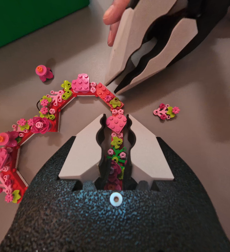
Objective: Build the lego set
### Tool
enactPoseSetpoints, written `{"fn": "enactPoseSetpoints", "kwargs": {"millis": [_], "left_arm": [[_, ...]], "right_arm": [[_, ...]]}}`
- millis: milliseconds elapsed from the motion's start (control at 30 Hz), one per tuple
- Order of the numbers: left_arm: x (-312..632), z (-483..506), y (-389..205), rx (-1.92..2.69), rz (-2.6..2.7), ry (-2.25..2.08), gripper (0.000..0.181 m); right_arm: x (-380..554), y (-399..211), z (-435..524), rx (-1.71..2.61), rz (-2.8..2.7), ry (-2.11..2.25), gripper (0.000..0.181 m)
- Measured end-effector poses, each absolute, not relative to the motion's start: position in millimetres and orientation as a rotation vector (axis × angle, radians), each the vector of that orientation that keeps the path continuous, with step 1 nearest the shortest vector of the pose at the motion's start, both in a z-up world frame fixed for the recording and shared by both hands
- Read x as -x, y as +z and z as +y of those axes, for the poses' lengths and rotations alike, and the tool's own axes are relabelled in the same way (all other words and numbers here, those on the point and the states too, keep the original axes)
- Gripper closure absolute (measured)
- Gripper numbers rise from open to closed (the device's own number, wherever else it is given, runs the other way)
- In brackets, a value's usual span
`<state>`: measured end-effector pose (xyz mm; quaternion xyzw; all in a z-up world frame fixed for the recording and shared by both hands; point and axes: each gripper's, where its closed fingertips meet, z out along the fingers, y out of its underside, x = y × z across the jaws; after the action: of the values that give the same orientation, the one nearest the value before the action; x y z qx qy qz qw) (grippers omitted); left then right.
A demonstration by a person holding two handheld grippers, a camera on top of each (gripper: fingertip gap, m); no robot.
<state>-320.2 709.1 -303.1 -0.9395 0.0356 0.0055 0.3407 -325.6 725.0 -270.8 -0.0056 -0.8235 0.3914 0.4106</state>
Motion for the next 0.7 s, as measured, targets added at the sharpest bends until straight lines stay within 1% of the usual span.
{"fn": "enactPoseSetpoints", "kwargs": {"millis": [133, 267, 500, 567, 700], "left_arm": [[324.3, 710.2, -294.7, 2.419, 0.104, 0.084, 0.146], [324.4, 709.4, -280.8, 2.386, 0.102, 0.059, 0.147], [338.1, 702.6, -264.0, 2.372, 0.097, 0.125, 0.151], [344.0, 697.7, -239.1, 2.307, 0.06, 0.127, 0.151], [364.4, 670.8, -167.7, 2.119, -0.056, 0.178, 0.153]], "right_arm": [[330.8, -261.5, 729.5, 0.06, -2.005, 1.041, 0.171], [325.1, -254.0, 722.4, 0.157, -2.061, 1.205, 0.172], [325.9, -246.7, 727.8, 0.729, -2.253, 1.651, 0.171], [329.4, -244.5, 732.5, 0.839, -2.222, 1.715, 0.171], [338.4, -245.7, 742.1, 1.063, -2.136, 1.763, 0.17]]}}
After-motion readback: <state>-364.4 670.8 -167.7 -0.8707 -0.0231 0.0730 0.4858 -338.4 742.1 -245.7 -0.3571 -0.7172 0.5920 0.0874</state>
